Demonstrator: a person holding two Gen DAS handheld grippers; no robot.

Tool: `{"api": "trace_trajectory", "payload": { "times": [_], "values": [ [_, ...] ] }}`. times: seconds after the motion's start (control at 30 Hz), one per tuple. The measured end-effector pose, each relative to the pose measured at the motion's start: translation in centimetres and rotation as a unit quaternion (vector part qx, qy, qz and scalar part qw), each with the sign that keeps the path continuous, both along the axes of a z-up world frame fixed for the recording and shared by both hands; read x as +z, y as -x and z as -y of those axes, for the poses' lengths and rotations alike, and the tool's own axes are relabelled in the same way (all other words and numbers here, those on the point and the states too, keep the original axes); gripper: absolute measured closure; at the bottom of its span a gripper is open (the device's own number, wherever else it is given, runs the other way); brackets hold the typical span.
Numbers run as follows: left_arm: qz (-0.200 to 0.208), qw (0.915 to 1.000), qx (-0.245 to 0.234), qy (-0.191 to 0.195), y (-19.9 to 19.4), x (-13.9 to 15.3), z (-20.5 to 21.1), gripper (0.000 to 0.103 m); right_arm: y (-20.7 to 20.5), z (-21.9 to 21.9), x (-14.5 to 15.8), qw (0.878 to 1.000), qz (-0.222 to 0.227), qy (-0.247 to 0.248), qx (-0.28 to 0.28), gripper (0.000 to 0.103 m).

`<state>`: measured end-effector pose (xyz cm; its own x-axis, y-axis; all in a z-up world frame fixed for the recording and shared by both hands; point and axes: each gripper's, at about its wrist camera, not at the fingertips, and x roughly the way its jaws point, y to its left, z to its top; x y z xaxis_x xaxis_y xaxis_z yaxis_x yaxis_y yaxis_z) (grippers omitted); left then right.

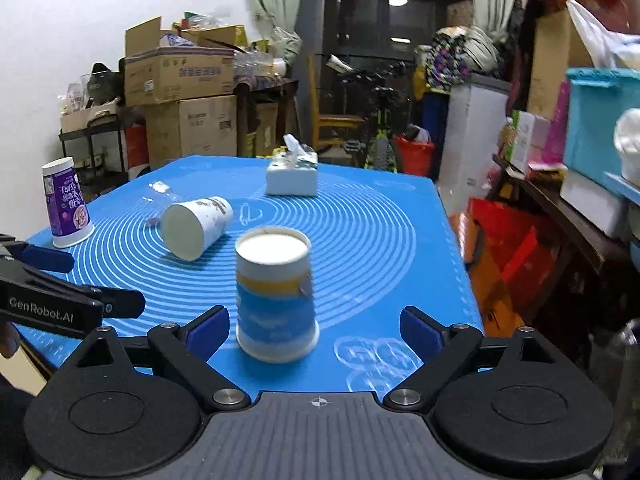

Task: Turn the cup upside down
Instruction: 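Rotate the held cup rim-down and set it on the mat, then open the right gripper and withdraw it from the cup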

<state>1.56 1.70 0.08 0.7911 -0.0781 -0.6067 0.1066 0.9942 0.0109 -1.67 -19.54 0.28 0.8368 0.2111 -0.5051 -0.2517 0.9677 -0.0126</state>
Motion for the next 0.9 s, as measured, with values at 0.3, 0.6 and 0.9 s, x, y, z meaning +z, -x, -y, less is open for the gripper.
{"api": "trace_trajectory", "payload": {
  "times": [0.3, 0.6, 0.9],
  "values": [
    [0.001, 0.9999, -0.013, -0.002, 2.1, -0.4, 2.3, 0.001, 1.6, 1.3, 0.2, 1.000, -0.021, 0.004, 0.004, 0.010],
    [-0.003, 0.9999, -0.008, -0.006, 2.2, -0.7, 2.4, 0.001, 2.1, 1.9, -0.2, 0.999, -0.036, 0.006, 0.001, 0.010],
    [-0.008, 0.9999, -0.008, -0.005, 2.2, -0.8, 2.3, 0.001, 2.1, 2.0, -0.1, 0.999, -0.038, 0.003, -0.002, 0.010]
  ]
}}
